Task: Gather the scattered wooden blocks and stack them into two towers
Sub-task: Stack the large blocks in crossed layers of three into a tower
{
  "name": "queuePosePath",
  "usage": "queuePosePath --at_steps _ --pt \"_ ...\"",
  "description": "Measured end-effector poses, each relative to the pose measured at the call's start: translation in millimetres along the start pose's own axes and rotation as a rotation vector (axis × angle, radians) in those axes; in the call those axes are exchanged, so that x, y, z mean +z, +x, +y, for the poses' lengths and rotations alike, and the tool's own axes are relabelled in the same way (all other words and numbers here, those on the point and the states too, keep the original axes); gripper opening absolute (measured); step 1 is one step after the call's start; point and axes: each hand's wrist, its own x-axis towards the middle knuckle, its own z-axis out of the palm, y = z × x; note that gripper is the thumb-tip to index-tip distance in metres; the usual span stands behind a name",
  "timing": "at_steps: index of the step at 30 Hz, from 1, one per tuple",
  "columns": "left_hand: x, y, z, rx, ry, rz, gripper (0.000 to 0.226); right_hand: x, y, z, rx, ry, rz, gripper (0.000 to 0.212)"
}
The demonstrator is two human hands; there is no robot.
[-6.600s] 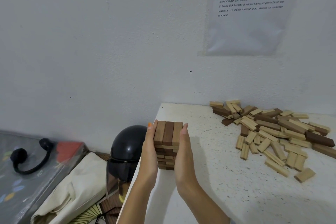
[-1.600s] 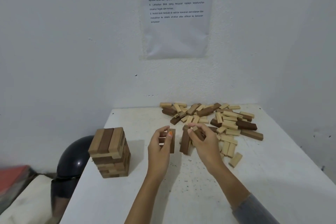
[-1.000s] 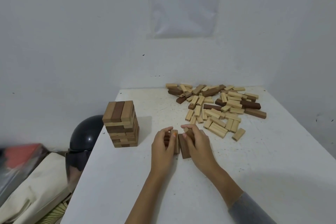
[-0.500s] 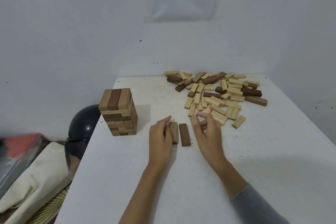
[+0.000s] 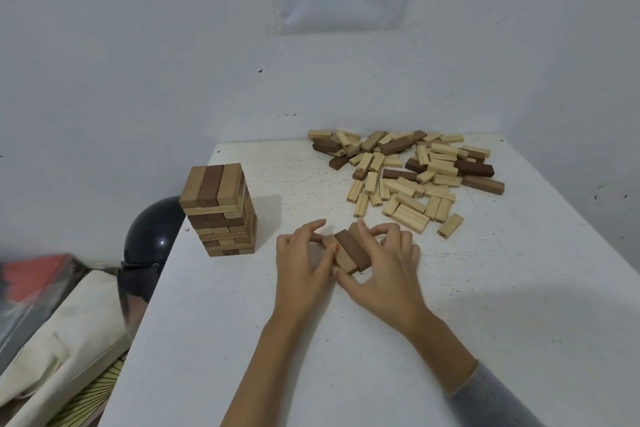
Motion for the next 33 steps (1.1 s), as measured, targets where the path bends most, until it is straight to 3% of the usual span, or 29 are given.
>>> queuePosePath --at_steps 6,11,13,16,19,25,33 --pt "2.5 1.4 -1.2 0.013 0.092 0.018 0.034 1.8 7.1 9.6 0.048 -0.065 -0.069 0.104" --pt "5.4 -1.5 -6.8 0.046 0.321 0.007 0.034 -0.7 9.1 10.4 0.010 0.070 -0.096 0.092" --pt "3.7 0.3 -11.8 0.074 0.428 -0.024 0.044 -2.0 11.5 14.2 -0.016 0.193 -0.112 0.084" --pt "2.1 1.8 -6.1 0.023 0.402 -0.163 0.073 -5.5 15.2 19.8 -0.094 0.288 -0.226 0.075" --pt "2.9 -1.8 -2.8 0.058 0.496 -0.207 0.090 -5.0 14.5 23.0 -0.148 0.186 -0.244 0.072" --pt "4.4 -2.5 -4.0 0.036 0.605 -0.250 0.089 -6.4 8.6 23.2 0.034 -0.225 -0.264 0.100" --pt "5.6 -3.5 -0.7 0.054 0.669 -0.288 0.088 4.4 6.6 28.1 -0.063 -0.285 -0.198 0.079"
